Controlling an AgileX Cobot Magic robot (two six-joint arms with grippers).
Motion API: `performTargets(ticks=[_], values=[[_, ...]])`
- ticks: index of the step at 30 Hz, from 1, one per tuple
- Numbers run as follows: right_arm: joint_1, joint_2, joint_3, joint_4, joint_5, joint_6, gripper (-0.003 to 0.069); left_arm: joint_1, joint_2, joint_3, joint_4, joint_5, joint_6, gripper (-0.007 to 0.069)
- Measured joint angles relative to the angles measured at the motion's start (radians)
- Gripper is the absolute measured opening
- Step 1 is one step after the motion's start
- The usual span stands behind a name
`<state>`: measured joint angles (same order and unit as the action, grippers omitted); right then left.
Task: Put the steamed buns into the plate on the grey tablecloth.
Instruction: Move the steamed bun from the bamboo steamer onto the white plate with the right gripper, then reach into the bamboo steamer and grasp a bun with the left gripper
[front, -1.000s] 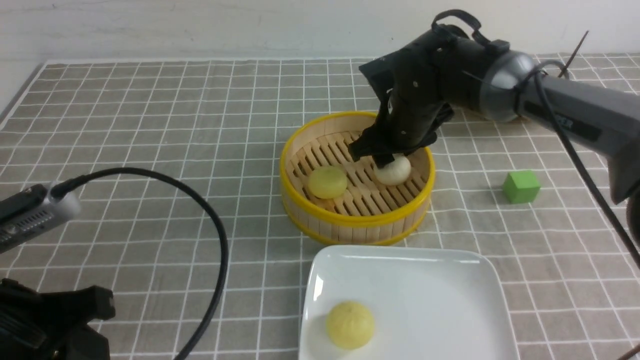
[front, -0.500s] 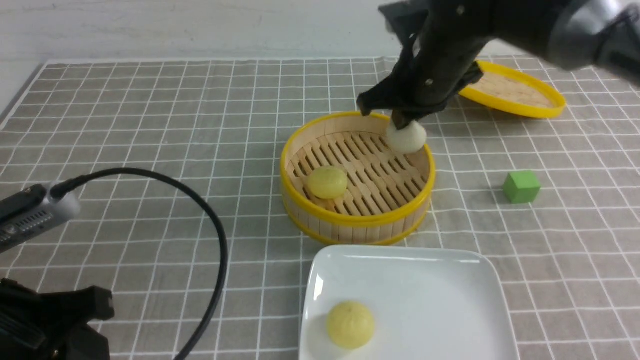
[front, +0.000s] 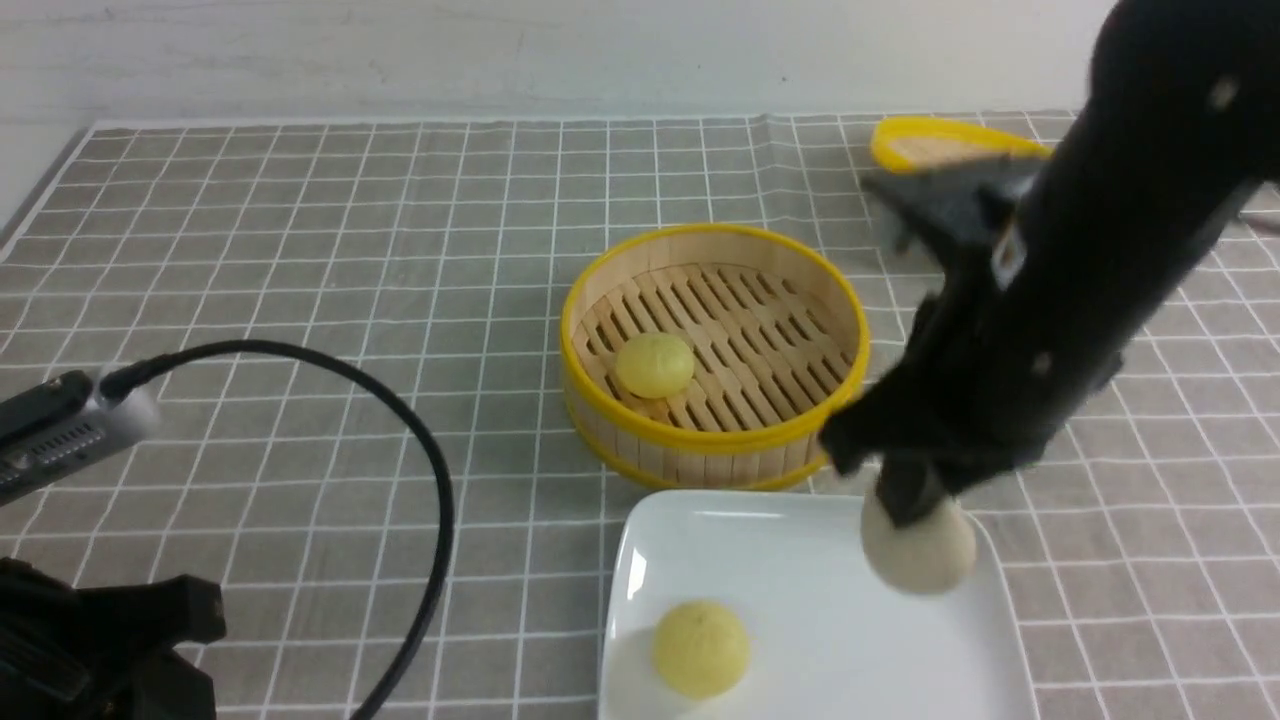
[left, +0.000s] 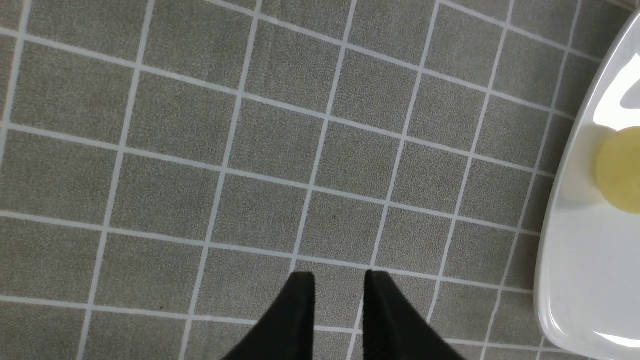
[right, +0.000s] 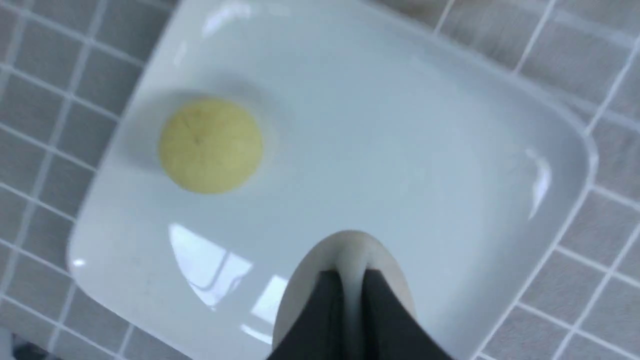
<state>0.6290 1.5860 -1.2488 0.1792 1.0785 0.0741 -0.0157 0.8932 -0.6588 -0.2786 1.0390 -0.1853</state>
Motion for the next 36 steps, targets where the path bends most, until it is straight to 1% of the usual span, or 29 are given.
performTargets(ticks=[3, 5, 7, 9, 10, 11, 12, 13, 15, 16, 17, 18, 19, 20, 21, 22, 23, 24, 25, 26, 27, 29, 30, 31, 33, 34, 35, 36], values=[[0.024, 0.025, 0.138, -0.001, -0.142, 0.006, 0.0045, 0.0, 0.0, 0.0, 0.002, -0.015, 0.0, 0.0183], [0.025, 0.047, 0.187, -0.001, -0.218, 0.013, 0.0064, 0.0, 0.0, 0.0, 0.001, -0.021, 0.0, 0.019], [0.025, 0.07, 0.219, -0.002, -0.27, 0.016, 0.0114, 0.0, 0.005, -0.002, 0.001, -0.022, 0.0, 0.0204], [0.025, 0.089, 0.224, -0.004, -0.3, 0.016, 0.0189, 0.0, 0.019, -0.012, 0.0, -0.016, 0.0, 0.0227], [0.025, 0.097, 0.224, -0.004, -0.312, 0.016, 0.0261, 0.0, 0.037, -0.029, -0.004, -0.015, 0.0, 0.0246], [0.025, 0.098, 0.224, -0.004, -0.316, 0.016, 0.0304, 0.0, 0.052, -0.042, -0.008, -0.015, 0.0, 0.0257], [0.025, 0.098, 0.224, -0.004, -0.316, 0.016, 0.0314, 0.0, 0.052, -0.045, -0.009, -0.015, 0.0, 0.026], [0.025, 0.098, 0.219, -0.011, -0.311, 0.016, 0.0385, 0.0, 0.076, -0.075, -0.019, -0.014, 0.0, 0.0279], [0.025, 0.087, 0.195, -0.04, -0.284, 0.016, 0.0451, 0.0, 0.107, -0.13, -0.037, -0.011, 0.0, 0.03], [0.026, 0.074, 0.176, -0.071, -0.263, 0.016, 0.0472, 0.0, 0.126, -0.16, -0.049, 0.0, 0.0, 0.0307], [0.026, 0.056, 0.153, -0.097, -0.238, 0.016, 0.0474, 0.0, 0.144, -0.192, -0.057, 0.013, 0.0, 0.0311], [0.026, 0.033, 0.134, -0.133, -0.215, 0.016, 0.0467, 0.0, 0.164, -0.218, -0.068, 0.036, 0.0, 0.0314], [0.026, 0.007, 0.105, -0.17, -0.175, 0.022, 0.0445, 0.0, 0.204, -0.255, -0.086, 0.064, 0.0, 0.0317], [0.026, 0.001, 0.101, -0.179, -0.167, 0.023, 0.0433, 0.0, 0.21, -0.267, -0.089, 0.069, 0.001, 0.0318], [0.026, -0.064, 0.065, -0.253, -0.098, 0.043, 0.0365, 0.0, 0.268, -0.312, -0.114, 0.102, 0.005, 0.0318], [0.026, -0.094, 0.054, -0.283, -0.061, 0.051, 0.0309, -0.002, 0.3, -0.337, -0.127, 0.111, 0.012, 0.0318], [0.026, -0.102, 0.053, -0.298, -0.054, 0.053, 0.0286, -0.003, 0.3, -0.342, -0.127, 0.112, 0.013, 0.0318], [0.026, -0.177, 0.051, -0.353, 0.011, 0.088, 0.0184, -0.02, 0.353, -0.38, -0.137, 0.114, 0.027, 0.0318], [0.026, -0.211, 0.055, -0.382, 0.039, 0.106, 0.0118, -0.046, 0.393, -0.41, -0.139, 0.114, 0.036, 0.0318], [0.026, -0.229, 0.059, -0.392, 0.052, 0.116, 0.0092, -0.057, 0.4, -0.415, -0.139, 0.114, 0.037, 0.0318], [0.026, -0.31, 0.084, -0.424, 0.102, 0.16, 0.0014, -0.11, 0.463, -0.464, -0.141, 0.113, 0.043, 0.0318], [0.026, -0.39, 0.121, -0.436, 0.135, 0.194, -0.0014, -0.176, 0.532, -0.523, -0.138, 0.103, 0.045, 0.0319], [0.026, -0.424, 0.14, -0.436, 0.143, 0.207, -0.0015, -0.212, 0.573, -0.553, -0.133, 0.097, 0.045, 0.0321], [0.026, -0.424, 0.14, -0.436, 0.143, 0.207, -0.0015, -0.212, 0.573, -0.561, -0.133, 0.096, 0.045, 0.0321], [0.026, -0.535, 0.215, -0.427, 0.159, 0.225, -0.0017, -0.302, 0.699, -0.693, -0.093, 0.08, 0.029, 0.0335], [0.026, -0.564, 0.239, -0.423, 0.162, 0.226, -0.0017, -0.33, 0.746, -0.747, -0.07, 0.08, 0.017, 0.0346], [0.026, -0.569, 0.244, -0.421, 0.162, 0.226, -0.0017, -0.335, 0.756, -0.758, -0.065, 0.079, 0.012, 0.0348], [0.026, -0.61, 0.283, -0.412, 0.164, 0.226, -0.0017, -0.381, 0.842, -0.859, -0.01, 0.079, -0.008, 0.0368]])
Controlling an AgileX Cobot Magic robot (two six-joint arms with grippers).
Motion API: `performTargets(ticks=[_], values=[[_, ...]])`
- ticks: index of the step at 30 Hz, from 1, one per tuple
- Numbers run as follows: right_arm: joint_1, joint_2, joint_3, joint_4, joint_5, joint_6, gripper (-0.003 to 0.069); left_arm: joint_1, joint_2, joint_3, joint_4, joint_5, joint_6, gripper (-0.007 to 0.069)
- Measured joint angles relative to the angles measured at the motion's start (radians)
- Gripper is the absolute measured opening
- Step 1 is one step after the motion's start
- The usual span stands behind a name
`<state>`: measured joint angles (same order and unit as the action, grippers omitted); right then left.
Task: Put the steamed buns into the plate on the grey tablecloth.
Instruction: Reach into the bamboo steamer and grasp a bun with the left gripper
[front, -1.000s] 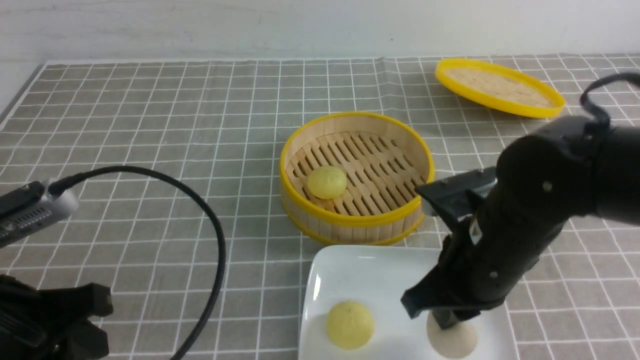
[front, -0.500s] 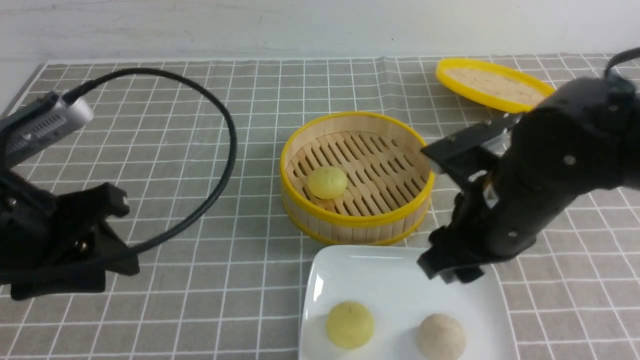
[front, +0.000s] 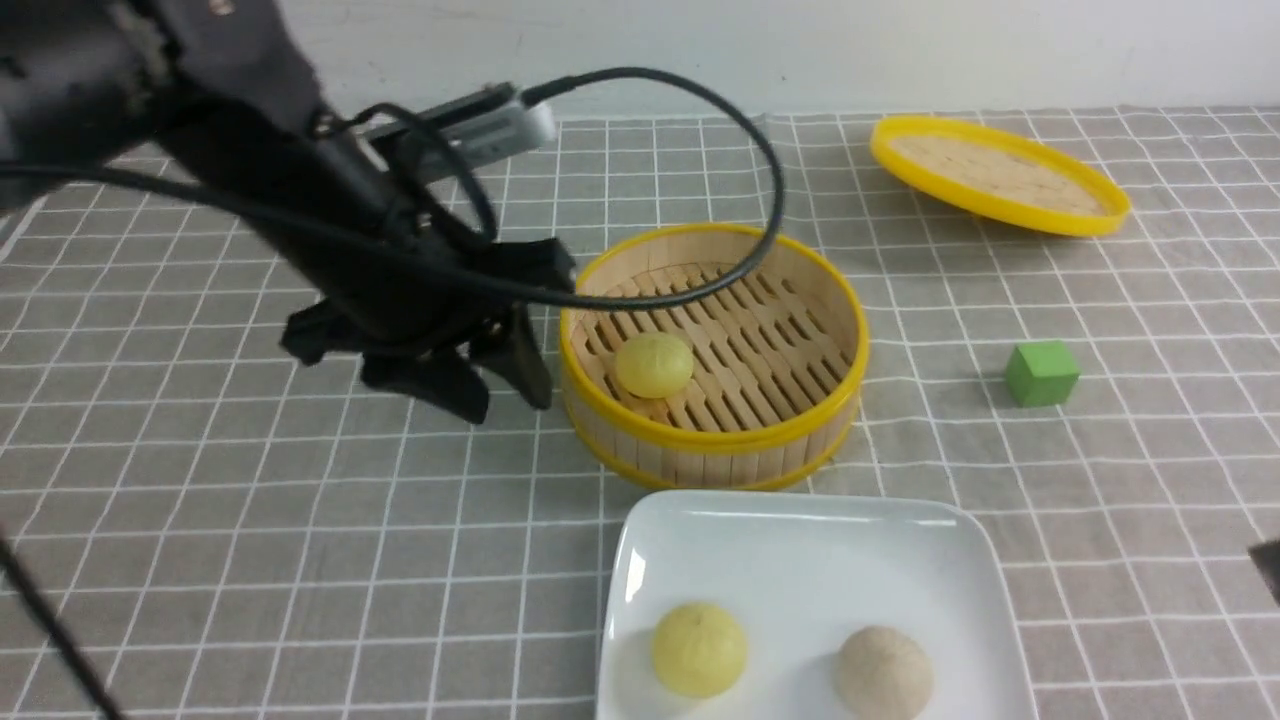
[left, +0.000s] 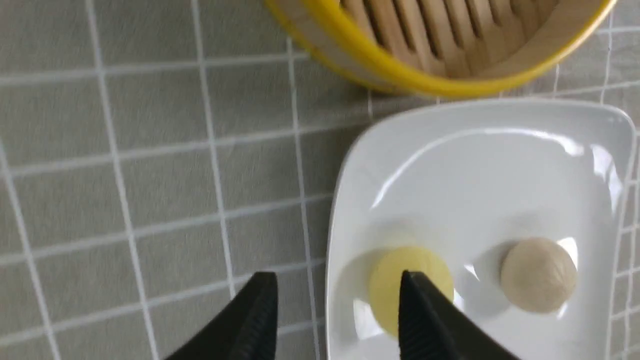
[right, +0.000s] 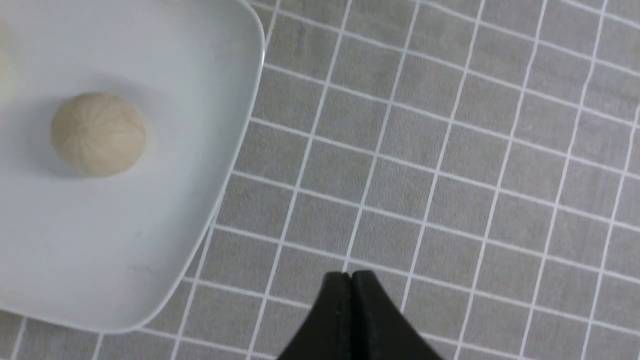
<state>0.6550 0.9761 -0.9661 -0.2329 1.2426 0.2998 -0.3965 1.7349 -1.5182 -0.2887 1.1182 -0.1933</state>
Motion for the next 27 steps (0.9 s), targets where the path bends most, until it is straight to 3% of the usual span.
performTargets(ticks=[11, 19, 24, 27], values=[[0.0, -0.048, 0.072, 0.056, -0.001, 0.0, -0.0015, -0.156, 0.38, -0.477, 0.289, -0.002, -0.082, 0.0472], [0.0, -0.048, 0.077, 0.068, -0.059, 0.0, -0.0015, -0.168, 0.509, -0.549, 0.338, -0.002, -0.112, 0.0469], [0.0, -0.048, 0.081, 0.096, -0.084, 0.0, -0.0014, -0.168, 0.545, -0.549, 0.341, -0.011, -0.113, 0.0402], [0.0, -0.048, 0.081, 0.104, -0.09, 0.0, -0.0012, -0.168, 0.552, -0.551, 0.338, -0.011, -0.116, 0.024]])
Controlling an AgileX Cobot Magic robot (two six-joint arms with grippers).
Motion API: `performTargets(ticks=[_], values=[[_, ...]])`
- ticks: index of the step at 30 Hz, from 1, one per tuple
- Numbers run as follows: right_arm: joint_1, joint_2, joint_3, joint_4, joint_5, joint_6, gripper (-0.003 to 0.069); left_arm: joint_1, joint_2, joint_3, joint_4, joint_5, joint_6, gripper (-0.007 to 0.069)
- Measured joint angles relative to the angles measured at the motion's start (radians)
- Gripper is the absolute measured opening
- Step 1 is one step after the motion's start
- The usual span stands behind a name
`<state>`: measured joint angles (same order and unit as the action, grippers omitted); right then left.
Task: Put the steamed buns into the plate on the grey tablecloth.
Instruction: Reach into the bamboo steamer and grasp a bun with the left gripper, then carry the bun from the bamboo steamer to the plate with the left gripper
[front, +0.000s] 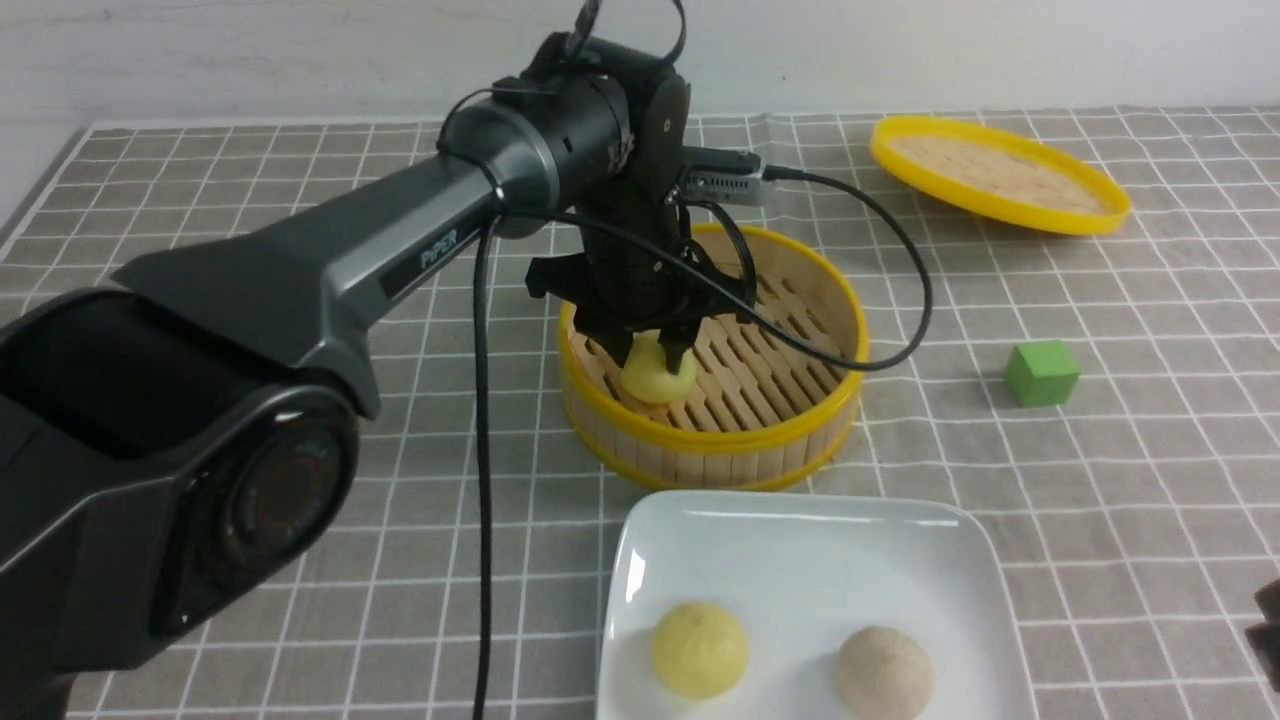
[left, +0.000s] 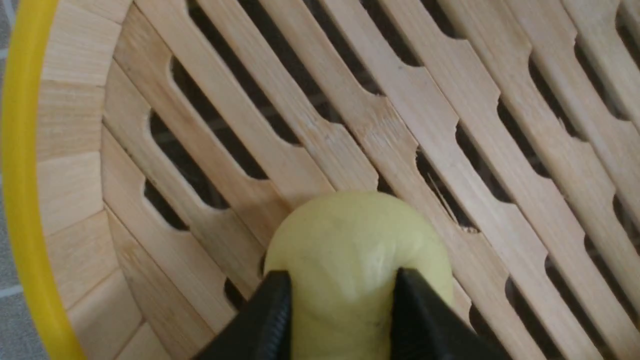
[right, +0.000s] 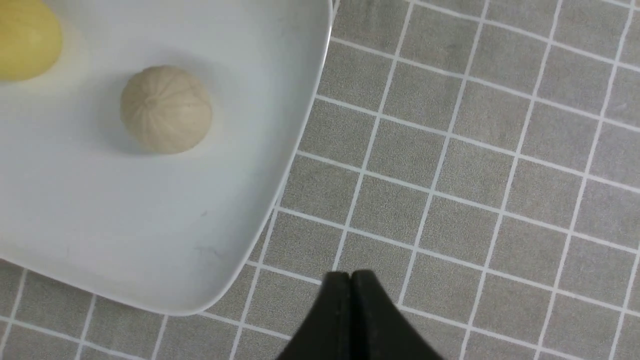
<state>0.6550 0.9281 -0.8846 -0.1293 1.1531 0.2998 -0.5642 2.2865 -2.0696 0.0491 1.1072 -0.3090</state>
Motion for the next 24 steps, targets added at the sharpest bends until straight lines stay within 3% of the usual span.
performTargets(ticks=[2, 5, 13, 17, 24], values=[[0.0, 0.0, 0.0, 0.002, -0.002, 0.0, -0.0012, 0.001, -0.005, -0.003, -0.008, 0.017, 0.001, 0.0127], [0.0, -0.002, 0.0, 0.004, -0.005, 0.0, -0.001, 0.001, -0.039, -0.003, -0.029, 0.043, 0.029, 0.0034], [0.0, -0.064, 0.0, 0.002, 0.001, 0.017, -0.0007, 0.002, -0.355, 0.016, -0.256, 0.123, 0.169, 0.0024], [0.0, -0.118, 0.0, 0.006, 0.015, 0.049, -0.0004, -0.034, -0.452, 0.17, -0.378, 0.131, 0.223, 0.0024], [0.0, -0.254, 0.0, 0.008, 0.081, 0.084, 0.0, -0.148, -0.378, 0.434, -0.389, 0.005, 0.214, 0.0035]])
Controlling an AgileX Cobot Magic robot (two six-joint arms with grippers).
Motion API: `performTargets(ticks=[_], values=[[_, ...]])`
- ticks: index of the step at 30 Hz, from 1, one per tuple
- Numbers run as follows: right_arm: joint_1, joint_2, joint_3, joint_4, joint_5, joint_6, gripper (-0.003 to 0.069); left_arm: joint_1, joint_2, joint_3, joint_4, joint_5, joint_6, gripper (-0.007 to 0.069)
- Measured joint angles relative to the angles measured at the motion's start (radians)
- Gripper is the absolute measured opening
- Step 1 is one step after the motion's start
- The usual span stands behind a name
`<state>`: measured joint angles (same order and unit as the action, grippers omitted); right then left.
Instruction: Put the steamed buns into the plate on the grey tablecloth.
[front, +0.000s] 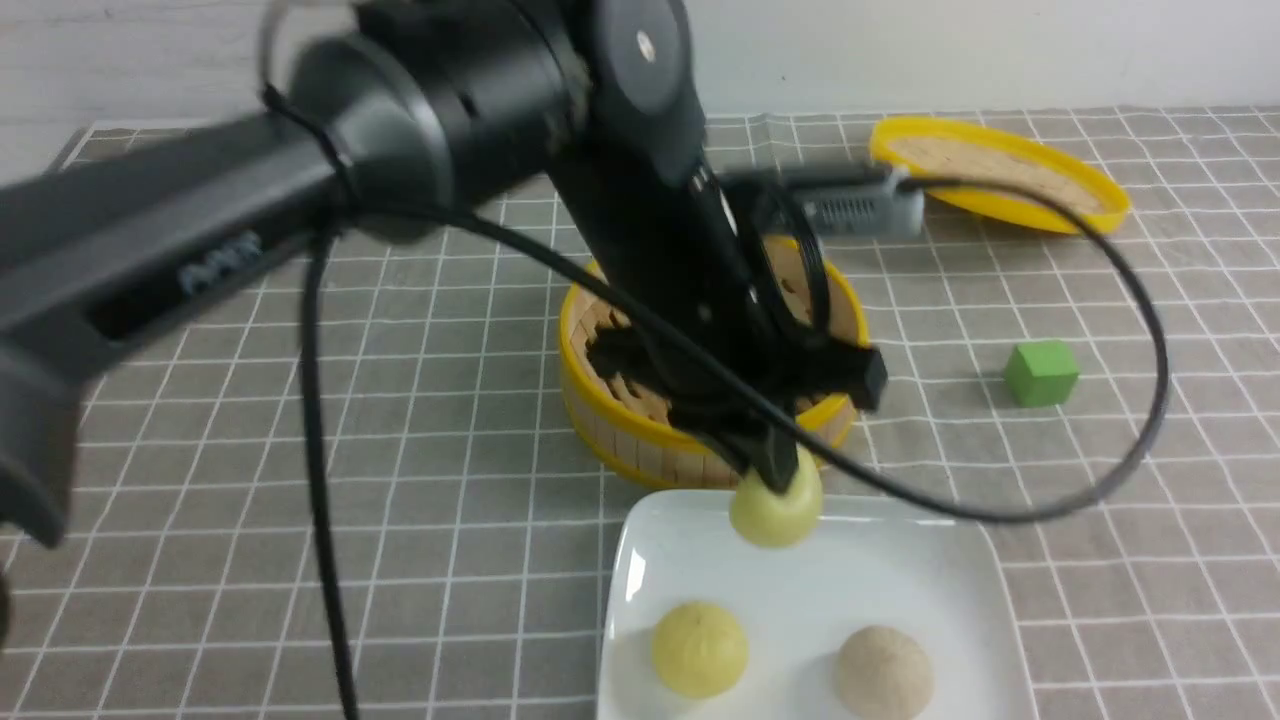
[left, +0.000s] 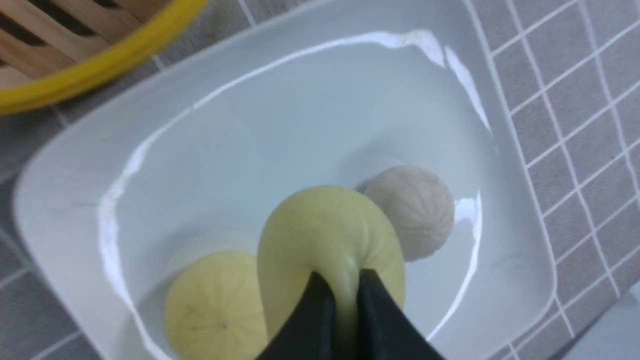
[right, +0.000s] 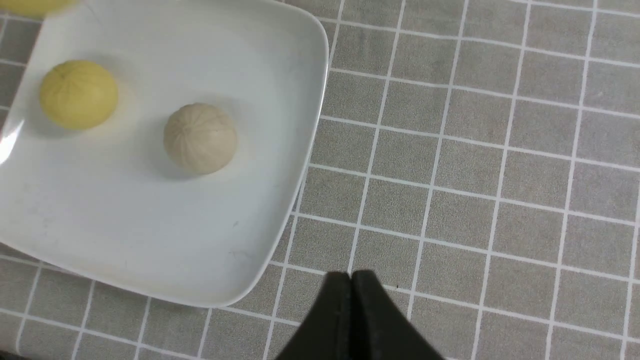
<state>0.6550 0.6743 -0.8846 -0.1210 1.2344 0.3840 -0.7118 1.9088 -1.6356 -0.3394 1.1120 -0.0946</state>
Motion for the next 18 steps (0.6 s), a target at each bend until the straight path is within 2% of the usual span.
performTargets(ticks=[6, 10, 12, 13, 14, 15, 18], values=[[0.0, -0.125, 0.0, 0.0, 0.022, 0.002, 0.0002, -0.006, 0.071, 0.02, 0.018, -0.05, -0.043, 0.0094], [0.0, -0.274, 0.0, 0.0, 0.027, 0.002, 0.0006, -0.011, 0.118, 0.021, 0.025, -0.061, -0.057, 0.0248], [0.0, -0.305, 0.0, 0.0, 0.027, 0.002, 0.0007, -0.015, 0.125, 0.021, 0.025, -0.067, -0.057, 0.0297], [0.0, -0.346, 0.0, 0.001, 0.027, -0.002, 0.0008, -0.018, 0.126, 0.021, 0.022, -0.074, -0.057, 0.0352], [0.0, -0.363, 0.0, 0.001, 0.027, -0.007, 0.0008, -0.018, 0.126, 0.021, 0.022, -0.076, -0.057, 0.0367], [0.0, -0.414, 0.0, 0.001, 0.027, -0.028, 0.0009, -0.022, 0.126, 0.017, 0.021, -0.076, -0.057, 0.0419], [0.0, -0.486, 0.013, 0.0, 0.027, -0.077, 0.0011, -0.022, 0.111, -0.013, 0.028, -0.057, -0.057, 0.0479]])
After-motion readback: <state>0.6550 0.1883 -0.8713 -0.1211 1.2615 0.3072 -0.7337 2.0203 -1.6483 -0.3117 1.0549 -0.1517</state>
